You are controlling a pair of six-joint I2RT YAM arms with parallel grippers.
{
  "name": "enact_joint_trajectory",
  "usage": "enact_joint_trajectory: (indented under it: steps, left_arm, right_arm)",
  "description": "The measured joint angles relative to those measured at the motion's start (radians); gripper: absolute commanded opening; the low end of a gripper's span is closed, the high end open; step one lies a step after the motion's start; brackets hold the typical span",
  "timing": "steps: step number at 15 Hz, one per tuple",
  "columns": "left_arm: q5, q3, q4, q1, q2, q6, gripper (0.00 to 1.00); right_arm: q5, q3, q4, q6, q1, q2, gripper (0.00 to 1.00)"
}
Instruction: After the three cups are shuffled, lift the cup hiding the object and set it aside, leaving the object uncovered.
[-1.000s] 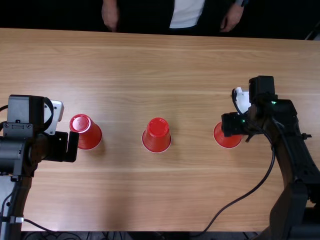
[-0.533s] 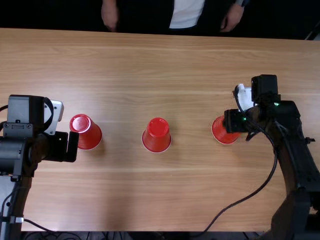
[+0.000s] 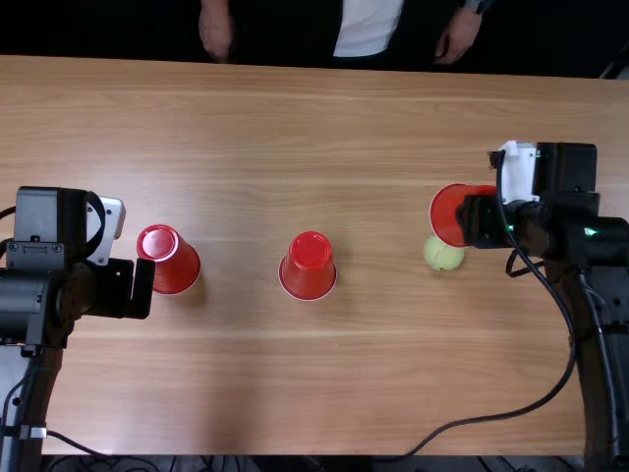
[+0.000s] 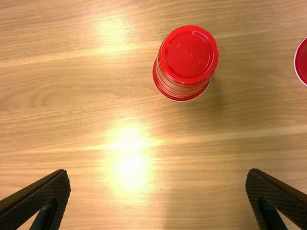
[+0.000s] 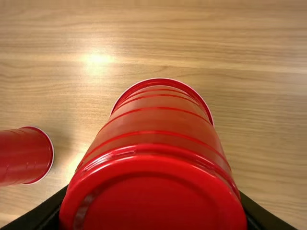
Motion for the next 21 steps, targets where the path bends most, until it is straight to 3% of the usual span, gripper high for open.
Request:
enact_joint_trajectory:
  steps: [4, 10, 15, 16, 17, 18, 19, 21]
  left_arm:
    - [0.000, 0.000, 0.005, 0.000, 0.000, 0.000, 1.00]
    - [0.001, 0.000, 0.008, -0.014, 0.000, 0.000, 1.00]
    - [0.001, 0.000, 0.008, -0.019, 0.000, 0.000, 1.00]
    - [0.000, 0.000, 0.008, -0.020, 0.000, 0.000, 1.00]
    - [0.000, 0.000, 0.008, -0.020, 0.000, 0.000, 1.00]
    - [0.000, 0.000, 0.006, -0.020, 0.000, 0.000, 1.00]
    - [0.001, 0.000, 0.006, -0.019, 0.000, 0.000, 1.00]
    - [0.000, 0.000, 0.008, -0.020, 0.000, 0.000, 1.00]
  right_arm:
    - [0.001, -0.044, -0.010, -0.006, -0.135, -0.073, 0.17]
    - [0.002, -0.274, -0.036, -0.069, -0.283, -0.087, 0.17]
    - [0.063, -0.372, -0.025, -0.084, -0.286, -0.087, 0.21]
    - [0.071, -0.391, -0.016, -0.086, -0.286, -0.087, 0.29]
    - [0.076, -0.404, -0.002, -0.087, -0.287, -0.082, 0.51]
    - [0.079, -0.419, 0.016, -0.087, -0.286, -0.075, 0.90]
    - [0.080, -0.428, 0.021, -0.088, -0.286, -0.073, 1.00]
    - [0.080, -0.428, 0.025, -0.087, -0.286, -0.074, 1.00]
